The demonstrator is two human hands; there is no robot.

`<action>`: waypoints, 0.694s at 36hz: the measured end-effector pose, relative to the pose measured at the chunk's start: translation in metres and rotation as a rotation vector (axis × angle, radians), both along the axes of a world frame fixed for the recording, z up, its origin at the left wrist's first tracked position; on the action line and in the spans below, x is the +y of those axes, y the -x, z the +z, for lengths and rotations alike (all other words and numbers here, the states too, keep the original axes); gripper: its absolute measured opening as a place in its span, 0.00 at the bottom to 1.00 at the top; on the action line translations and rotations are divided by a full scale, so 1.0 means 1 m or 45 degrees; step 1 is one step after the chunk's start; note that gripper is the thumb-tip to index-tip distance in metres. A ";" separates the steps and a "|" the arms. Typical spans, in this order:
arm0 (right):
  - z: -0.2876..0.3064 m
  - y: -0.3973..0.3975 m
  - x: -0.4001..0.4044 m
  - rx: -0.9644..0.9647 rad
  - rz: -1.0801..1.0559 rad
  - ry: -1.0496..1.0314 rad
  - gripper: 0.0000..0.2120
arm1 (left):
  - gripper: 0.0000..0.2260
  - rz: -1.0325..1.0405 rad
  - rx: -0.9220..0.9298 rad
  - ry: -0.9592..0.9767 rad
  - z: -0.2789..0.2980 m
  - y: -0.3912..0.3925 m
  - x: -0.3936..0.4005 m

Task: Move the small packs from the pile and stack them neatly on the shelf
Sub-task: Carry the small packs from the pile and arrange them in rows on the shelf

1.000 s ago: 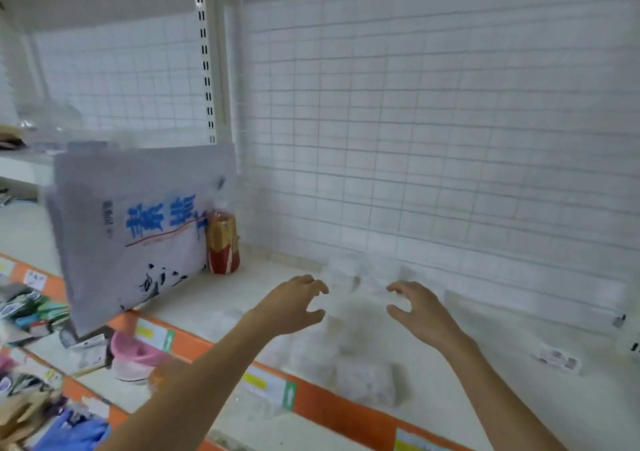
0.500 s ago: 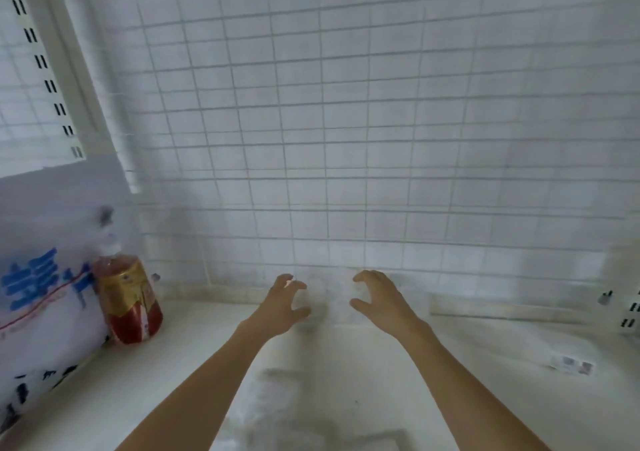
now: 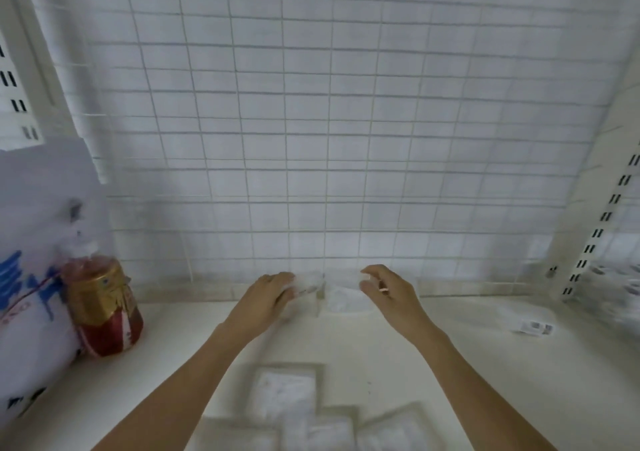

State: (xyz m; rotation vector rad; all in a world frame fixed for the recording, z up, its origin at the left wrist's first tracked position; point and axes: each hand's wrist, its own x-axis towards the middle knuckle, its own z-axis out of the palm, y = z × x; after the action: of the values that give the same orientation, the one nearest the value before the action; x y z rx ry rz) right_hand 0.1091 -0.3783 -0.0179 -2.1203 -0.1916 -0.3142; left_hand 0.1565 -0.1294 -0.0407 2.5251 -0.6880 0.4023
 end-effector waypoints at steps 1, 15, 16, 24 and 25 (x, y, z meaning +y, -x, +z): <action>0.000 0.005 0.001 -0.002 -0.011 -0.044 0.03 | 0.28 -0.030 0.002 0.080 0.004 0.006 0.001; -0.028 0.044 0.023 0.428 -0.191 -0.029 0.11 | 0.09 -0.071 0.590 0.374 -0.009 0.029 0.015; -0.027 0.046 0.024 0.428 -0.185 0.008 0.11 | 0.06 -0.082 0.618 0.374 -0.011 0.029 0.016; -0.022 0.052 0.029 0.594 -0.079 0.321 0.40 | 0.39 -0.115 0.694 -0.180 -0.013 0.030 0.019; -0.022 0.052 0.030 0.615 -0.072 0.389 0.42 | 0.38 -0.103 0.676 -0.229 -0.013 0.031 0.017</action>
State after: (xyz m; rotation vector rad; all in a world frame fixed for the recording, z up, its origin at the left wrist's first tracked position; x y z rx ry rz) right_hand 0.0570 -0.3485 -0.0398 -2.4362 0.1117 0.2126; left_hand 0.1252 -0.1124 -0.0539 2.5886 -0.6284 -0.3664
